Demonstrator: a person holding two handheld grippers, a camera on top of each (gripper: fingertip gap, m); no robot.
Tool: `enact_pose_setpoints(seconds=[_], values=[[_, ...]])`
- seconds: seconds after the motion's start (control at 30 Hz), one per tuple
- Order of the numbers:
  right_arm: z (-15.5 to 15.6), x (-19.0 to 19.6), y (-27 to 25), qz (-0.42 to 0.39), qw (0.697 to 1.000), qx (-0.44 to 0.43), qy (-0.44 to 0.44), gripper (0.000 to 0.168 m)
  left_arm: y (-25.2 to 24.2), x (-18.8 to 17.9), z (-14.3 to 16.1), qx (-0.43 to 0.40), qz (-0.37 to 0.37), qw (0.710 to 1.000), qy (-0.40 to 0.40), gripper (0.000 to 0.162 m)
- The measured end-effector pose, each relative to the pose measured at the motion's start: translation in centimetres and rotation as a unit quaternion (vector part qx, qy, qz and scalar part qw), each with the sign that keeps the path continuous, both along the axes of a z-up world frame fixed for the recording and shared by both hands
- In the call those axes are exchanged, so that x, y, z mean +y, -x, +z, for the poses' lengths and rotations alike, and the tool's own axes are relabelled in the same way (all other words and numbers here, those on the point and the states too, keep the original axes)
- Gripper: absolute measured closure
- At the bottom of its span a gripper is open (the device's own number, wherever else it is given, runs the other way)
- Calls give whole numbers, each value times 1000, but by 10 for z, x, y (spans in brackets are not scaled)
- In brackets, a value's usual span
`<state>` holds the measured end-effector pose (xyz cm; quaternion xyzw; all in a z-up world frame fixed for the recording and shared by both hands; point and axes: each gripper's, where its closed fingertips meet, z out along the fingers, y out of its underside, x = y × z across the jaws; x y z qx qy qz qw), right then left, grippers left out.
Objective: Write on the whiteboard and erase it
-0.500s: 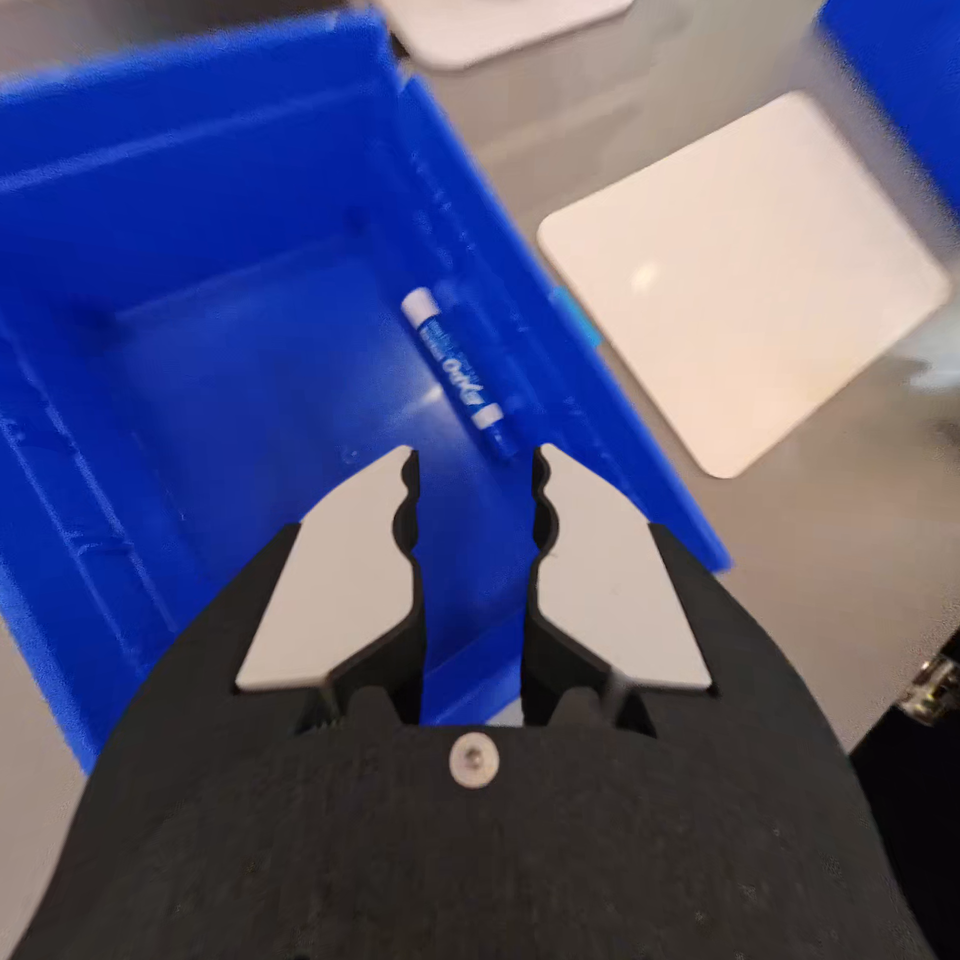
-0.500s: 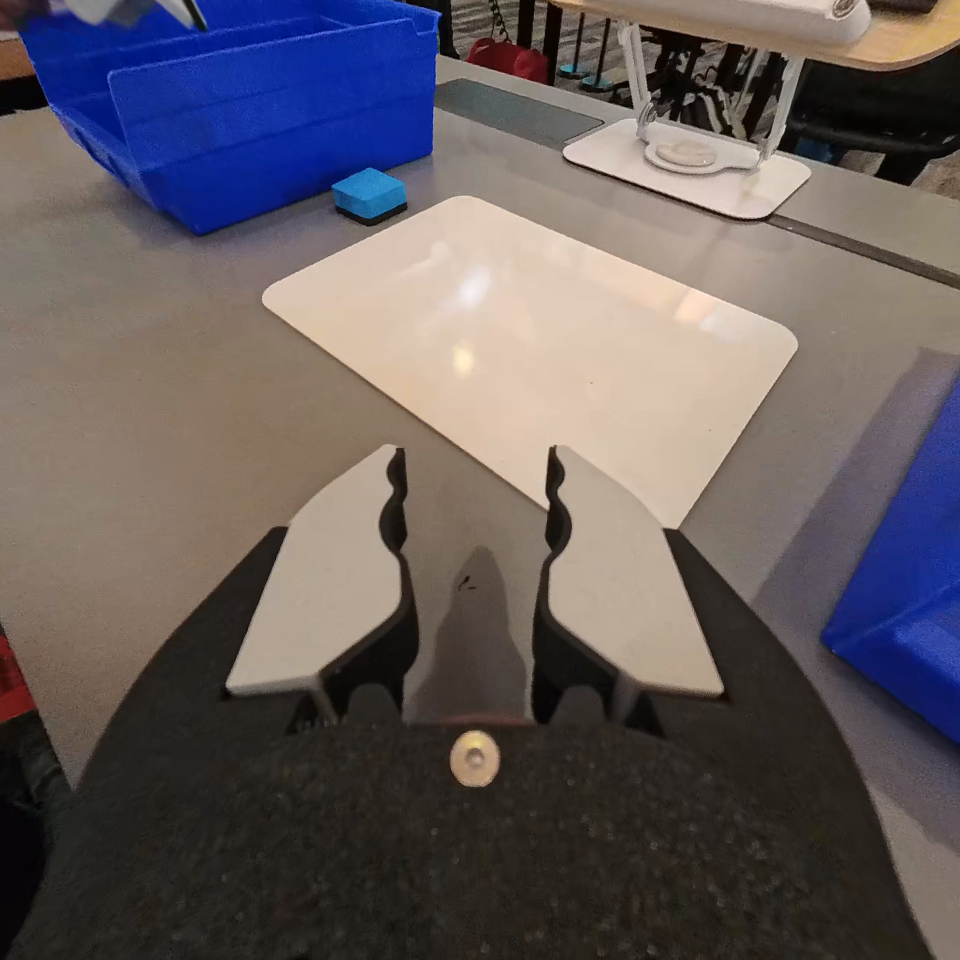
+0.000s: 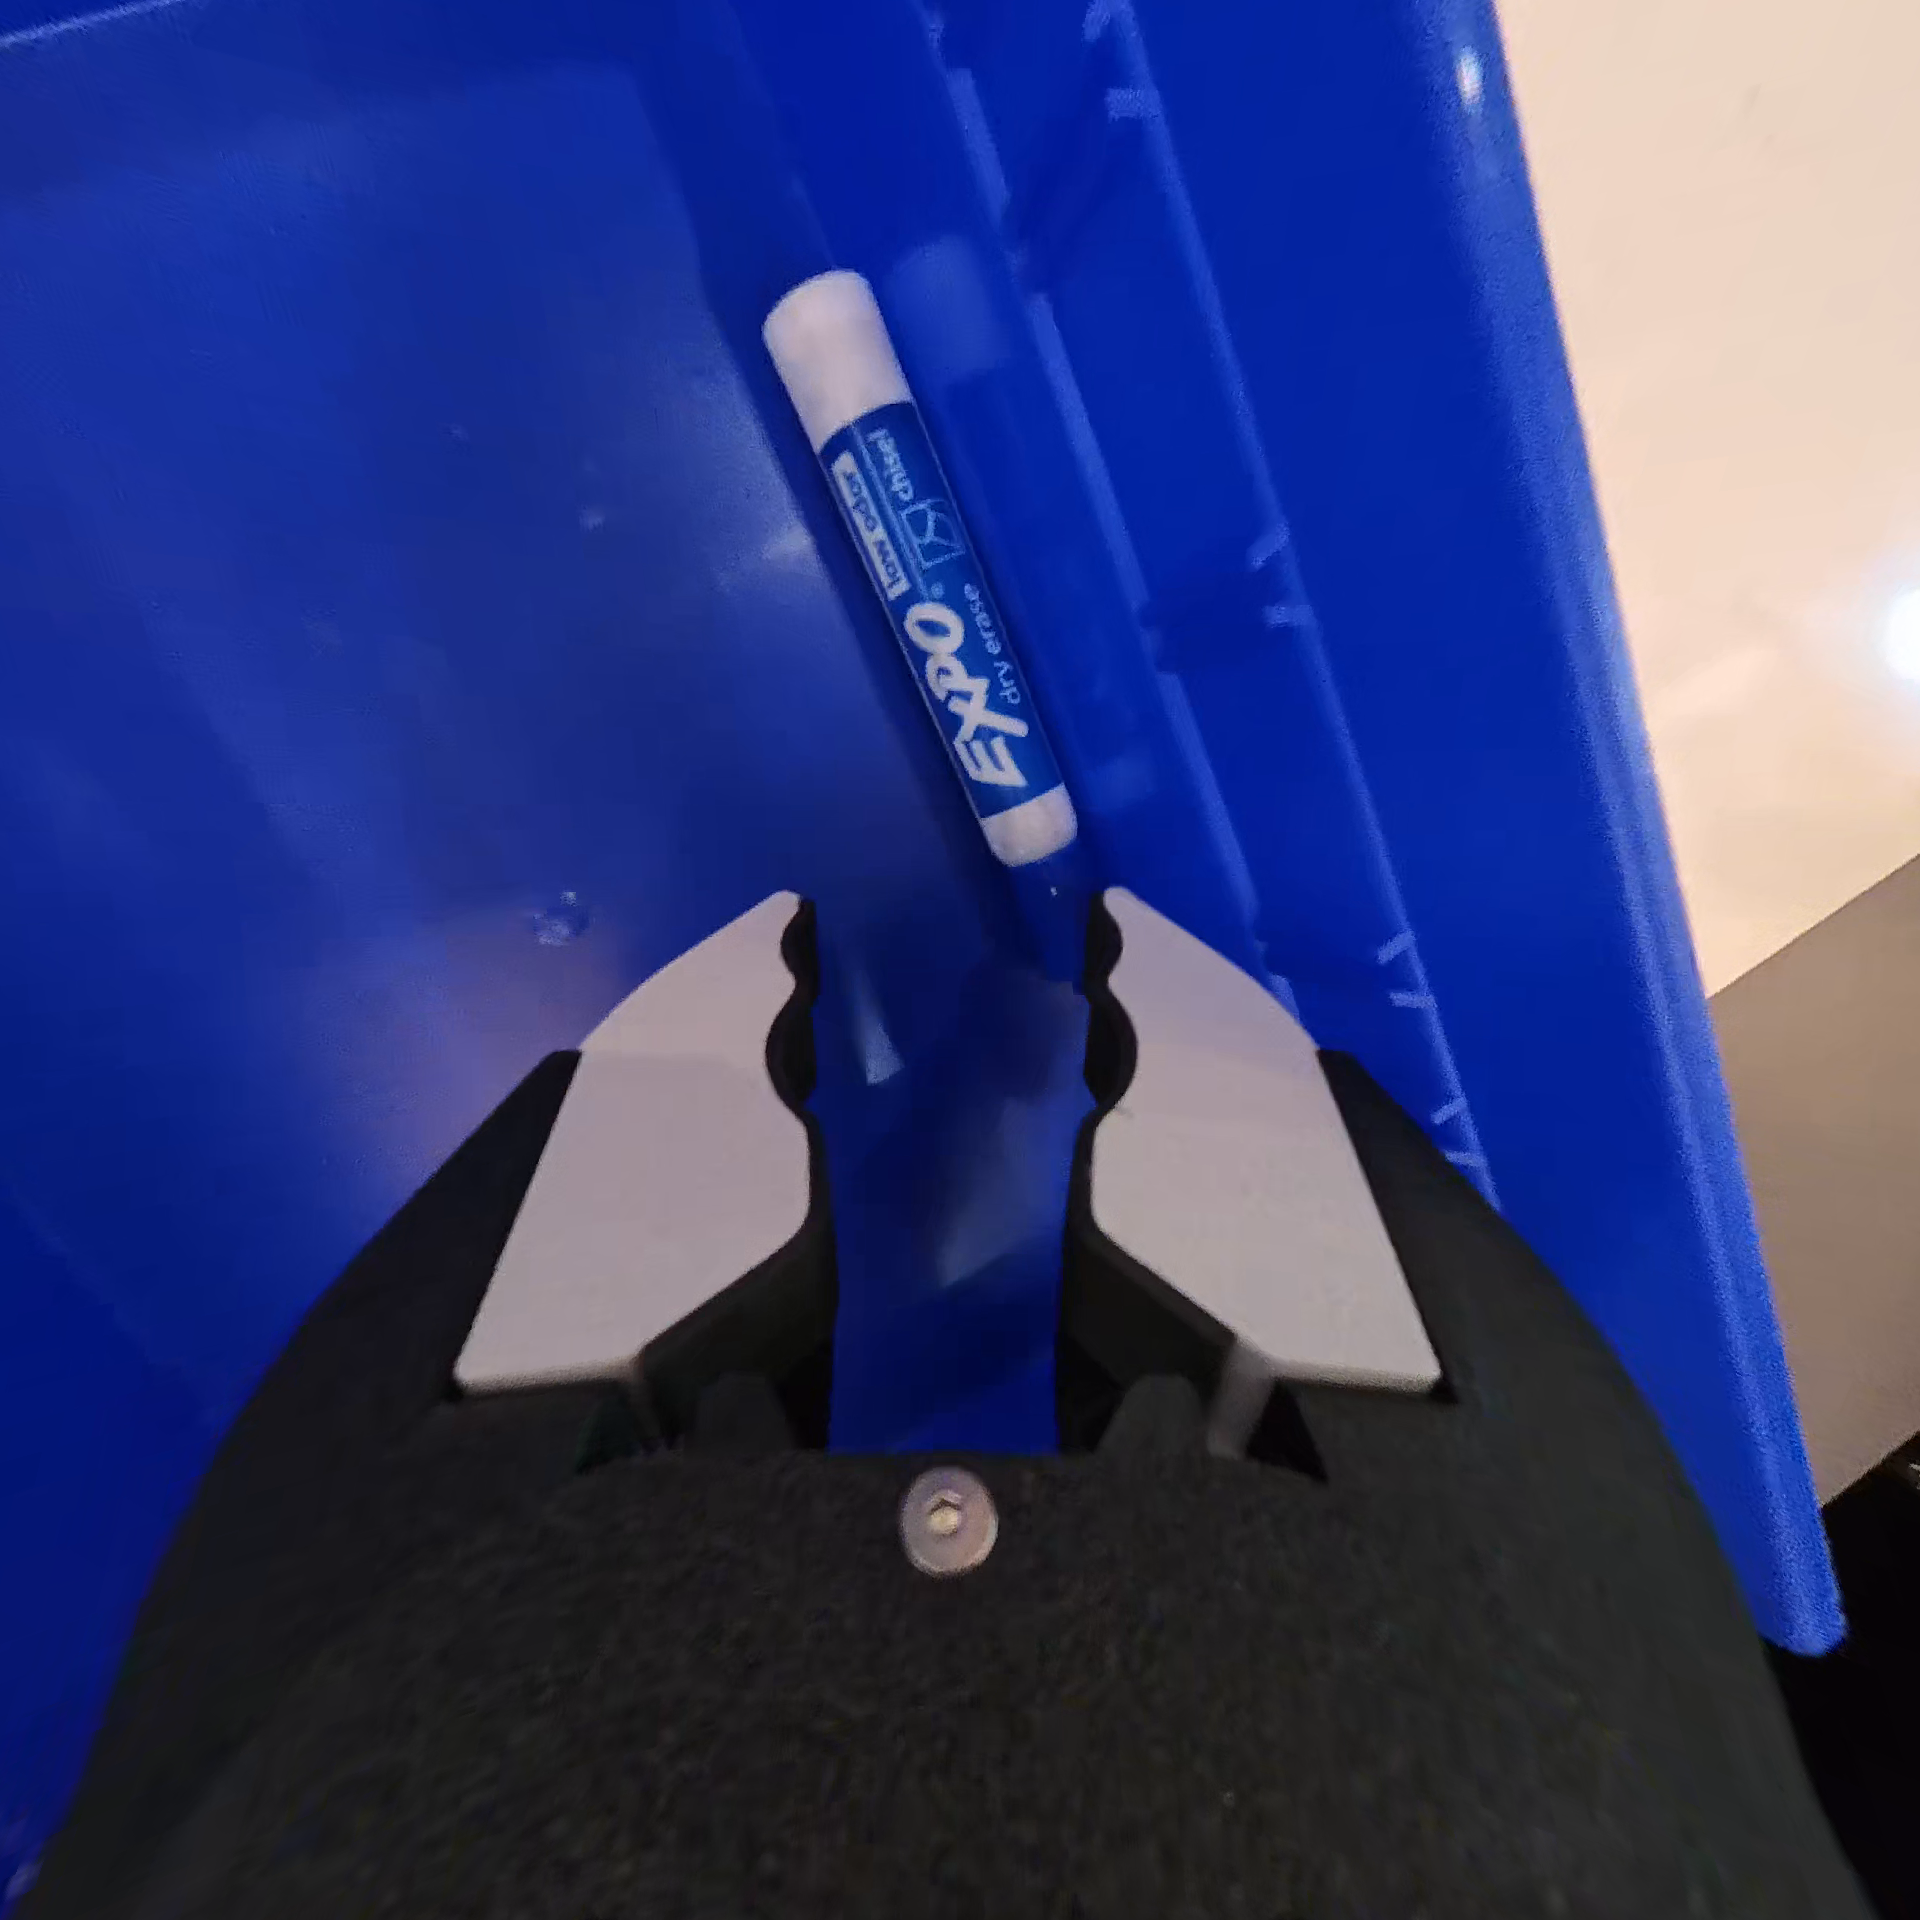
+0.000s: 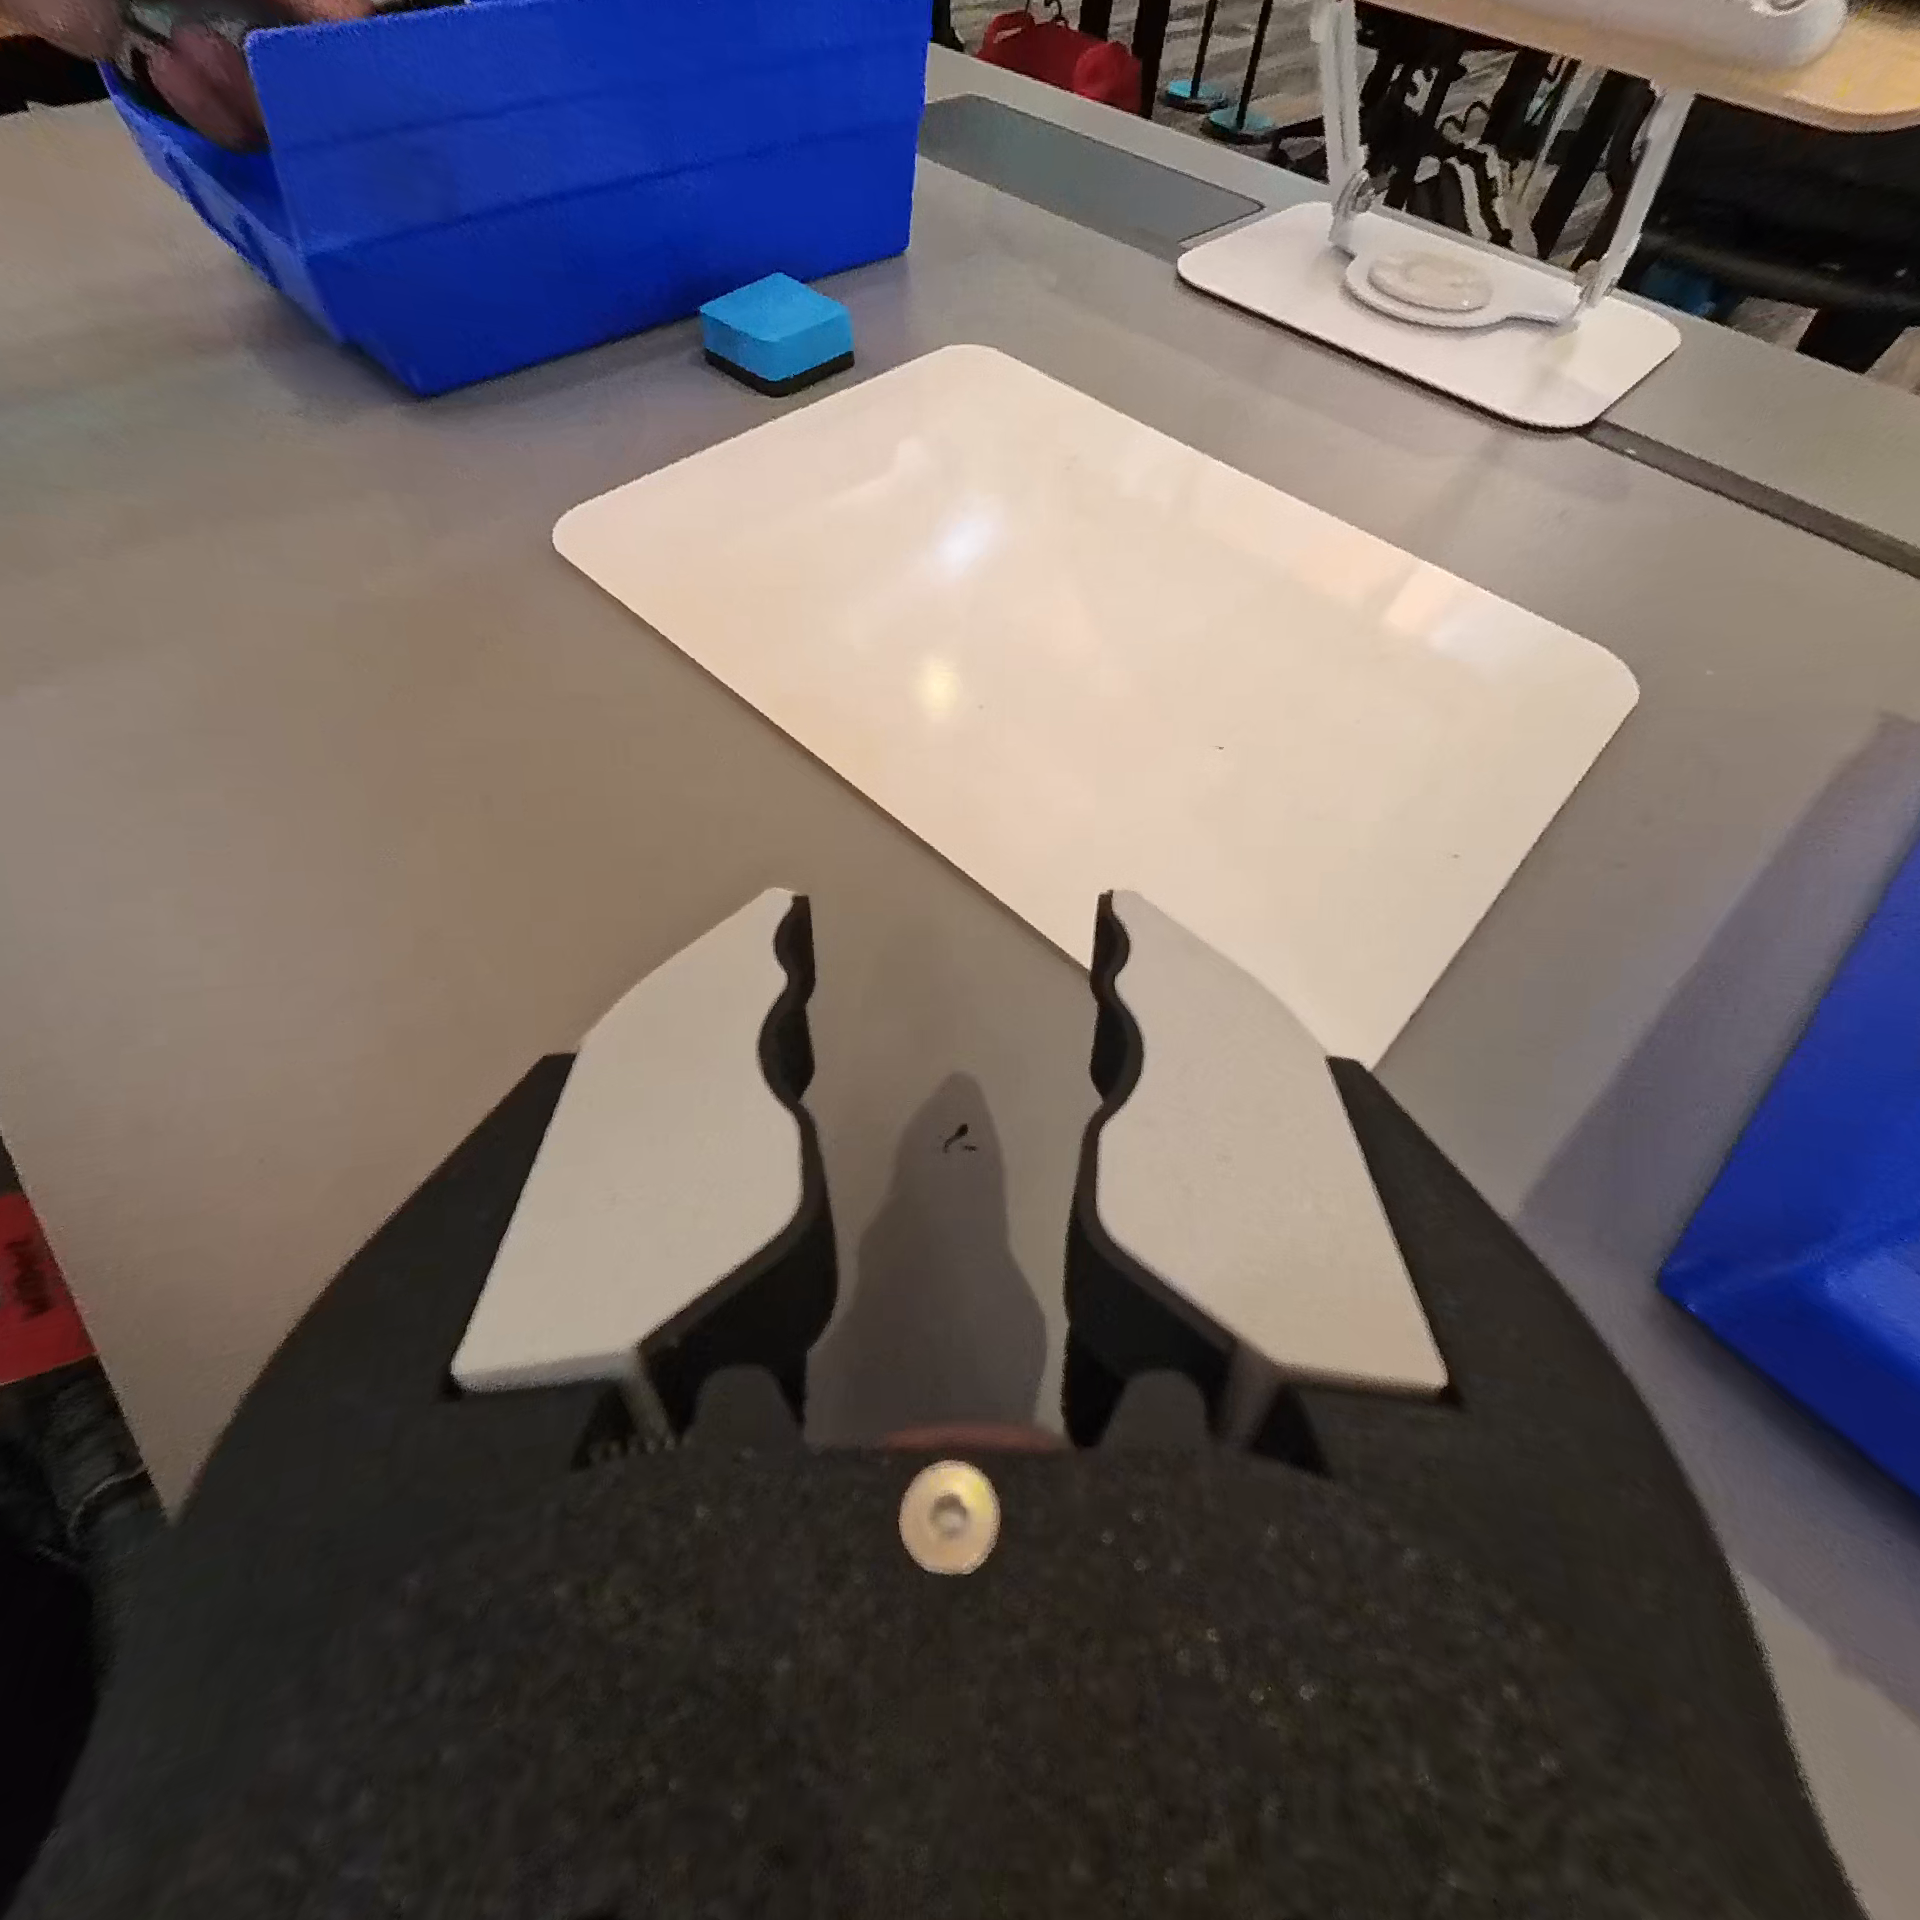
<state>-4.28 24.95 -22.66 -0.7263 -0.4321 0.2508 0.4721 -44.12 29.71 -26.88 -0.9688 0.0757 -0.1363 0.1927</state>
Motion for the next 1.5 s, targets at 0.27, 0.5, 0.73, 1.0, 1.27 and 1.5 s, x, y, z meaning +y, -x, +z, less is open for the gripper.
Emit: enact_pose_setpoints(seconds=[0.27,0.5,0.73,1.0,1.27,1.5], values=[[-5,-4,4,9,1000,-13,4,117,24,-8,-8,88,0,996,-1,124],[-8,-4,4,9,1000,-19,11,117,1,-8,14,21,10,999,-23,119],[-12,-6,5,15,999,-31,16,117,2,-5,-7,40,15,999,3,119],[-14,-8,5,18,999,-40,14,117,19,-3,-10,119,-3,993,-4,143],[-13,-7,3,13,999,-33,19,117,27,-9,-10,160,-53,986,-4,144],[-2,-3,8,21,999,17,46,117,59,-39,39,154,-41,980,-120,144]])
